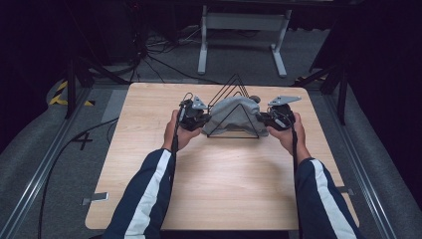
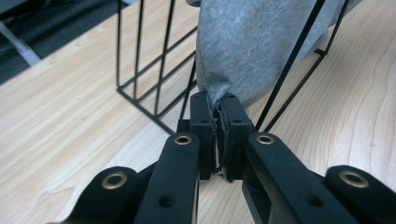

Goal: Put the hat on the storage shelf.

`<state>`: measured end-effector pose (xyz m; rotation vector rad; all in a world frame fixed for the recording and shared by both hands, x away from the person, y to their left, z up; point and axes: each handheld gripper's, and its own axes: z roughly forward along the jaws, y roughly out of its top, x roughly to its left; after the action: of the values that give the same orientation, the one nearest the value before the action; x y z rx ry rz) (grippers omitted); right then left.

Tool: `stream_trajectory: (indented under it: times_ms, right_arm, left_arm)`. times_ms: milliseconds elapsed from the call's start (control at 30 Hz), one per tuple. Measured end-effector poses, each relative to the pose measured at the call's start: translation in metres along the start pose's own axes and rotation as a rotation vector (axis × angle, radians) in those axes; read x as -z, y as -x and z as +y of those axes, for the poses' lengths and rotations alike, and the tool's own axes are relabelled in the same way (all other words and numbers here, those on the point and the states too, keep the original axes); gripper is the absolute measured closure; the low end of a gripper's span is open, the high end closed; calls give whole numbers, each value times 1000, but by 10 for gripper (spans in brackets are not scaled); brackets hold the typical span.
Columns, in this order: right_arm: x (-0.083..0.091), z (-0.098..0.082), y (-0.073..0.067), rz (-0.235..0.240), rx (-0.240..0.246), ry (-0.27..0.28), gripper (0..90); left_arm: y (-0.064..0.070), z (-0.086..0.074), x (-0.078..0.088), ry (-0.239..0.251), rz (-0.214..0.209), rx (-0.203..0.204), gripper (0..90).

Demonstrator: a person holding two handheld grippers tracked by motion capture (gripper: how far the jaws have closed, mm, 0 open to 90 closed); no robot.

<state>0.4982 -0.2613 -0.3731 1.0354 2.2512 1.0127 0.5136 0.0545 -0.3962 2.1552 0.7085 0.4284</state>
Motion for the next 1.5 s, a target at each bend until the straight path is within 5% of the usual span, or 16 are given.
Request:
stream_trajectory:
  times_ms: [633,900,1367,1500]
  right_arm:
    - [48,-8,-9,1,72,9,733]
    - [64,-30,-12,19,74,6,679]
    - [76,-81,-19,70,111,-44,504]
    - [79,-99,-23,76,109,-64,452]
  left_arm:
    - [5,-28,72,-14,19,-83,815]
    - [9,-58,91,-52,-16,-108,774]
    - [18,-108,114,-158,13,-170,594]
    - [20,-121,117,-186,27,-154,478]
